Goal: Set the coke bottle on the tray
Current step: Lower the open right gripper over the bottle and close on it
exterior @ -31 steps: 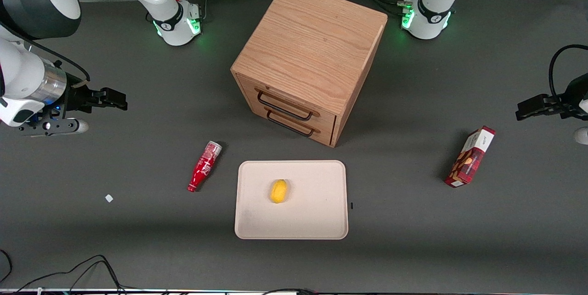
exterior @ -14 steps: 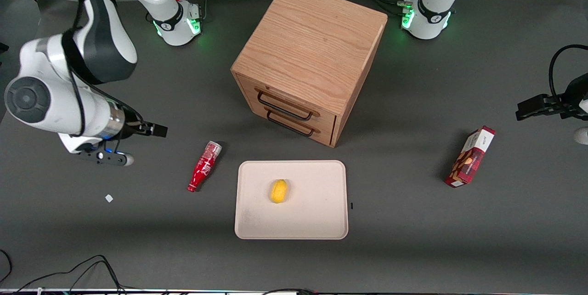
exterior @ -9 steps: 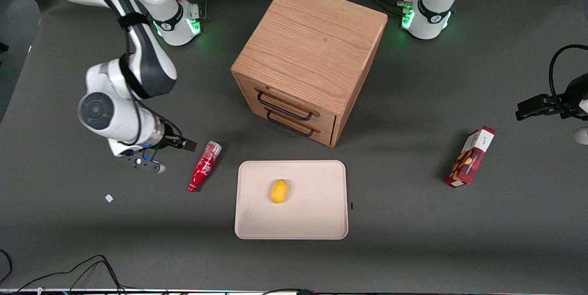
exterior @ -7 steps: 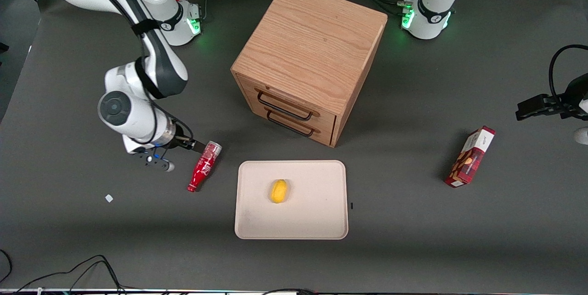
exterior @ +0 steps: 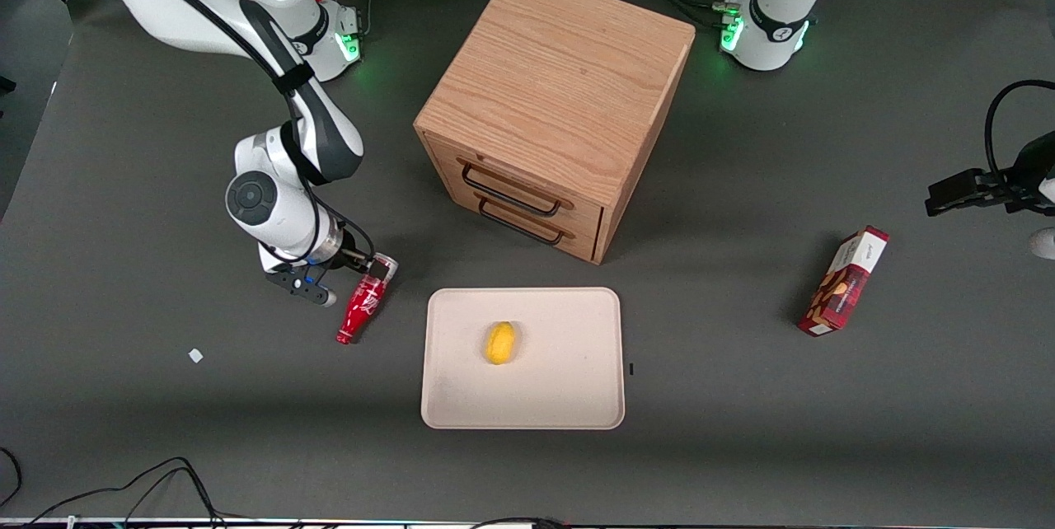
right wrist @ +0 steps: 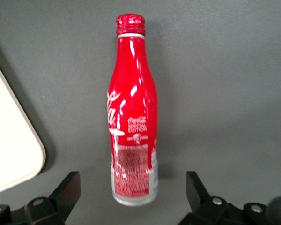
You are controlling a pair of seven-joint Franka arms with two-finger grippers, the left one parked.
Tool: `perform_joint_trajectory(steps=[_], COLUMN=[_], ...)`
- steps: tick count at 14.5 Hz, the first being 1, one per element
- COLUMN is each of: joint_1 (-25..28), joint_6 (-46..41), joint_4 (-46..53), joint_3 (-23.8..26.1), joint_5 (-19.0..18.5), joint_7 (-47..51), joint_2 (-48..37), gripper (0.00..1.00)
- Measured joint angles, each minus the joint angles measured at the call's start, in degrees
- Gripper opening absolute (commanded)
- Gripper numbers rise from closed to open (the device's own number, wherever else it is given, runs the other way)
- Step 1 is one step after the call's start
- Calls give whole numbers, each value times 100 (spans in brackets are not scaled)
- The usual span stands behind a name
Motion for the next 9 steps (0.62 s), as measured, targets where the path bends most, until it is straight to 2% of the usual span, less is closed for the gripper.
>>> perform_joint_trajectory(steps=[3,9], joint_1=[0,-3], joint_6=[471,514], joint_4=[29,341], joint_3=[1,1], joint_5=[0,-100], joint_7=[136,149], joint_2=[286,738], gripper=[100,100])
